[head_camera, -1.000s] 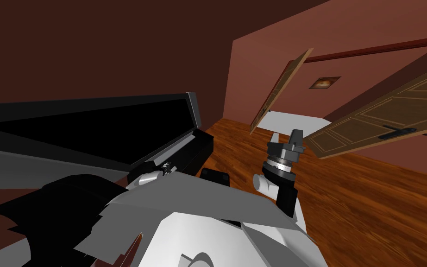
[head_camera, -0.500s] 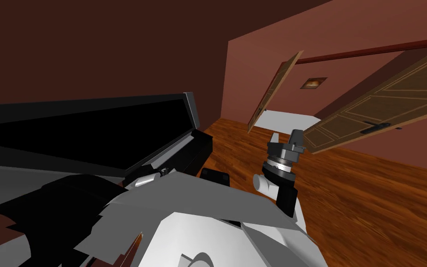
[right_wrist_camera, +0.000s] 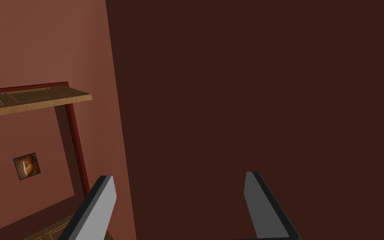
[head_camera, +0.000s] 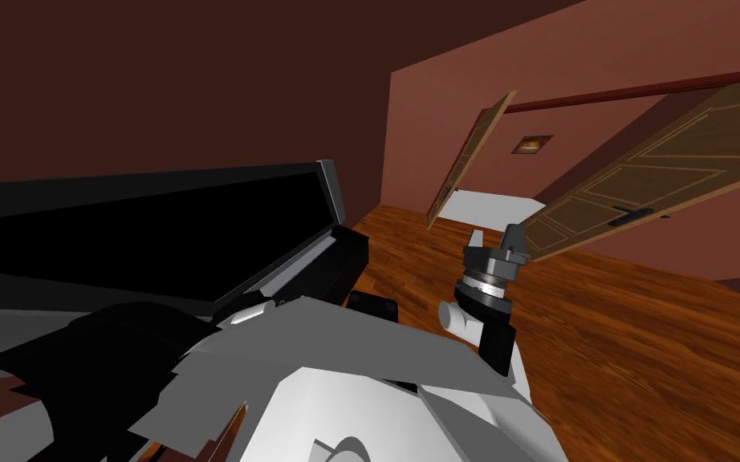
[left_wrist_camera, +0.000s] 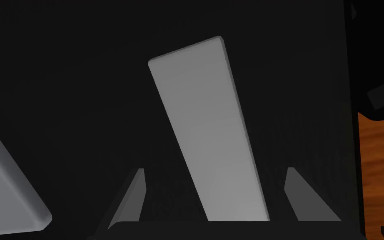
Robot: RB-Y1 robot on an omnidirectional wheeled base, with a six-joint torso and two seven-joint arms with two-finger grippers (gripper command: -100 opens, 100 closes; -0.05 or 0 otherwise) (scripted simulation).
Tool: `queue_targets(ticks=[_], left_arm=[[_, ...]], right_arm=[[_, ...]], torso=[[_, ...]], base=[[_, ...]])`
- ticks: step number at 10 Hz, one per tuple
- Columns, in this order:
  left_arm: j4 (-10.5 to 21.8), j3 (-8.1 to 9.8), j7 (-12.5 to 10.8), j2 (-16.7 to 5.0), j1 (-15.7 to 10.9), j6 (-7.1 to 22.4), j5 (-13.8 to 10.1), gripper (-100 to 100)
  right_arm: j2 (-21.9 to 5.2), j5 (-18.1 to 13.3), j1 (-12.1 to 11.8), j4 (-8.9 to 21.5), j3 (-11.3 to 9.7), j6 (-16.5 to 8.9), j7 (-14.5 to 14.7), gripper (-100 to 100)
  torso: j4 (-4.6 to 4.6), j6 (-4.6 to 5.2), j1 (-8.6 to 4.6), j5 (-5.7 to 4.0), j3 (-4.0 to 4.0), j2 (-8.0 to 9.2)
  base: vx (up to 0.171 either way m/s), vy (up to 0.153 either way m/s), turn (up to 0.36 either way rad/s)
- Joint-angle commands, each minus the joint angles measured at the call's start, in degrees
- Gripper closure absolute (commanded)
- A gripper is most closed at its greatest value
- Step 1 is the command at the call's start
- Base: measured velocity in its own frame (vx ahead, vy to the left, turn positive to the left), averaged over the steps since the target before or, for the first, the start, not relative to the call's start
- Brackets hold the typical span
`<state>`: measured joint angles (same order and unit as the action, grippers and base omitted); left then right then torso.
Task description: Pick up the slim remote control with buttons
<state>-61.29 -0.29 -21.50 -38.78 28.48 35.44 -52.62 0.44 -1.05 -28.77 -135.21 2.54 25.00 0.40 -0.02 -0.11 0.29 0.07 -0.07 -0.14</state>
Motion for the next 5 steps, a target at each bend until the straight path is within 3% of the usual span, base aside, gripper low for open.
queue_targets(ticks=[1,2,5], left_arm=[[1.6,-1.25,-0.6,-0.7,-0.2,1.0,-2.9,-100],[1.6,-1.25,-0.6,-0.7,-0.2,1.0,-3.4,-100],[4.5,-4.03,-2.1,-1.5,-1.1,2.7,-8.2,-100]], right_arm=[[0.0,0.0,0.0,0.0,0.0,0.0,0.0,0],[0.0,0.0,0.0,0.0,0.0,0.0,0.0,0],[0.0,0.0,0.0,0.0,0.0,0.0,0.0,0]], torso=[[0.0,0.0,0.0,0.0,0.0,0.0],[0.0,0.01,-0.06,-0.02,0.0,0.0],[0.0,0.01,-0.04,-0.01,0.0,0.0]], base=[[0.01,0.035,-0.019],[0.006,0.025,-0.016],[0.01,0.05,-0.025]])
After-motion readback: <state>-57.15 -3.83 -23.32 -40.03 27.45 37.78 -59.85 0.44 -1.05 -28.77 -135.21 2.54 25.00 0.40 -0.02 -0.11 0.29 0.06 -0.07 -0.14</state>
